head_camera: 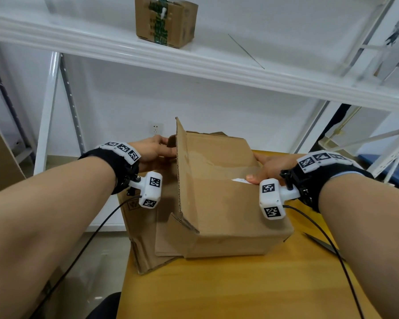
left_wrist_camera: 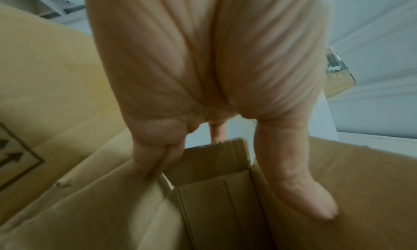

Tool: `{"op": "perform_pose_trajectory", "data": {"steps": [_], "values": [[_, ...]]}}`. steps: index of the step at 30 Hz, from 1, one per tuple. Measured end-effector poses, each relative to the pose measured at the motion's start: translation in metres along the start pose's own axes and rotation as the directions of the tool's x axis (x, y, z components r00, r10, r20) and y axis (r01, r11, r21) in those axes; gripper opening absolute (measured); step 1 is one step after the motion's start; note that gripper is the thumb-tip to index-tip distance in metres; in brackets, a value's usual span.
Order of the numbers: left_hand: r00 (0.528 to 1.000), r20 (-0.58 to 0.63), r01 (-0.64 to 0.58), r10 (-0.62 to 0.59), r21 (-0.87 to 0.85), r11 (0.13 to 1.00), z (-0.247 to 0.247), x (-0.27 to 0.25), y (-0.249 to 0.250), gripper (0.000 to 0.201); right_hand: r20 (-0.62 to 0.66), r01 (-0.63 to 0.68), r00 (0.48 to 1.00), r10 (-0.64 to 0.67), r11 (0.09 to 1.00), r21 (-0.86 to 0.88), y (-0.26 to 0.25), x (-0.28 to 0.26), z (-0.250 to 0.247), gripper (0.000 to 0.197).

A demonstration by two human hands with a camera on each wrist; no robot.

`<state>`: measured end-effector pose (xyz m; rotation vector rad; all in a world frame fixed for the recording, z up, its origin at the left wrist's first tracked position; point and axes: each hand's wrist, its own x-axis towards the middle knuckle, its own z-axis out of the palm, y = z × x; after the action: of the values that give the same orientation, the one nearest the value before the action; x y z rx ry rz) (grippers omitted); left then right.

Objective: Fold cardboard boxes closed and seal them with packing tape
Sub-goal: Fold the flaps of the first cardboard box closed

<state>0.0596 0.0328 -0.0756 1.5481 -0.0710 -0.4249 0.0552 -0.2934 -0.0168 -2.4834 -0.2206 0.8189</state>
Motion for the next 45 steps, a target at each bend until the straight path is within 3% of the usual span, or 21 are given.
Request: {"op": "perform_pose_trajectory", "data": {"steps": [5,7,9,10,11,12,13,17,21,26,31,37,41,45], "values": [[0.993,-0.019,0.118,-0.116,0.084,0.989,0.007,-0.014,0.006,0.01,0.002,-0.041,0.999,0.041,0.998,0.052,0.007,0.007,-0.001,0.166],[0.983,0.004,0.185,-0.186,0.063,0.981,0.01,-0.022,0.012,0.019,-0.005,-0.052,0.999,0.053,0.995,0.09,0.006,0.005,0.002,0.158],[0.981,0.041,0.189,-0.189,0.02,0.982,0.011,-0.03,0.019,0.024,-0.043,-0.074,0.996,0.08,0.989,0.126,0.004,0.003,0.005,0.134],[0.983,0.062,0.176,-0.176,0.001,0.984,0.01,-0.032,0.021,0.041,-0.07,-0.071,0.994,0.083,0.985,0.16,0.004,0.002,0.005,0.117],[0.982,0.076,0.173,-0.172,-0.007,0.985,0.009,-0.032,0.022,0.063,-0.074,-0.07,0.994,0.083,0.983,0.168,0.005,0.001,0.006,0.113],[0.98,0.081,0.185,-0.184,0.003,0.983,0.009,-0.031,0.022,0.075,-0.055,-0.06,0.996,0.069,0.985,0.159,0.008,0.002,0.005,0.122],[0.981,0.063,0.183,-0.184,0.02,0.983,0.012,-0.031,0.021,0.073,-0.02,-0.058,0.998,0.062,0.983,0.172,0.01,0.002,0.005,0.132],[0.967,-0.098,0.244,-0.235,0.088,0.966,0.024,-0.033,0.011,0.039,0.029,-0.053,0.998,0.047,0.964,0.262,0.015,0.006,0.003,0.137],[0.965,-0.034,0.262,-0.262,0.025,0.965,0.022,-0.035,0.004,0.042,0.013,-0.06,0.998,0.058,0.973,0.225,0.02,0.016,0.001,0.138],[0.972,0.004,0.232,-0.236,0.173,0.957,0.019,-0.038,0.011,0.046,0.032,-0.05,0.999,0.043,0.964,0.26,0.025,0.018,0.0,0.137],[0.983,0.017,0.179,-0.185,0.184,0.966,0.018,-0.034,0.016,0.058,0.067,-0.037,0.998,0.023,0.976,0.217,0.03,0.027,-0.005,0.148],[0.973,0.034,0.23,-0.228,-0.119,0.966,0.021,-0.035,0.002,0.052,0.101,0.0,0.995,-0.026,0.969,0.248,0.028,0.024,-0.006,0.134],[0.974,0.055,0.228,-0.222,-0.239,0.944,0.027,-0.043,-0.011,0.044,0.123,0.007,0.992,-0.036,0.974,0.227,0.023,0.022,-0.005,0.129],[0.982,-0.004,0.181,-0.189,-0.272,0.945,0.028,-0.047,-0.016,0.04,0.099,-0.016,0.995,0.001,0.988,0.155,0.017,0.016,-0.003,0.128]]}}
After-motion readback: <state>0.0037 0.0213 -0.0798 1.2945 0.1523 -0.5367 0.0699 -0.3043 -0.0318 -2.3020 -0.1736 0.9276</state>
